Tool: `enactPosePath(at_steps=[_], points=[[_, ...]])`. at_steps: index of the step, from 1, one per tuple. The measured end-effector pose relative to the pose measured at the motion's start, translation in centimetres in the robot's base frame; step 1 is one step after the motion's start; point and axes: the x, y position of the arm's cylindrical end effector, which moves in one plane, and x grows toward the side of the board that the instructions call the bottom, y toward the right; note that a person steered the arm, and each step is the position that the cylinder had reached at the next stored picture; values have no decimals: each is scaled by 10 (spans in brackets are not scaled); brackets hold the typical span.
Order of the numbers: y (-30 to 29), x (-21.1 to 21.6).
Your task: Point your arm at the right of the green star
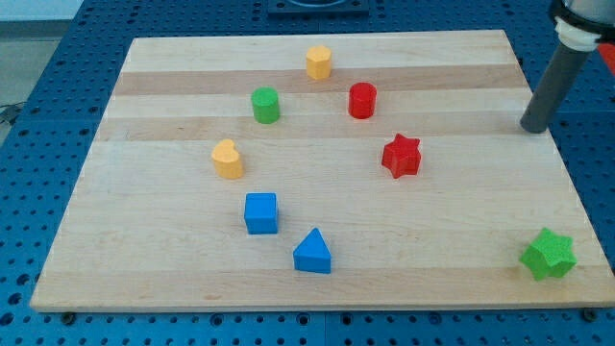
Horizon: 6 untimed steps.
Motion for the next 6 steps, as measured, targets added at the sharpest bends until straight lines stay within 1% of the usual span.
enactPosePath(at_steps=[1,2,3,4,5,6], points=[[15,116],[15,123],[15,157],[15,171],[12,171],[-13,171]])
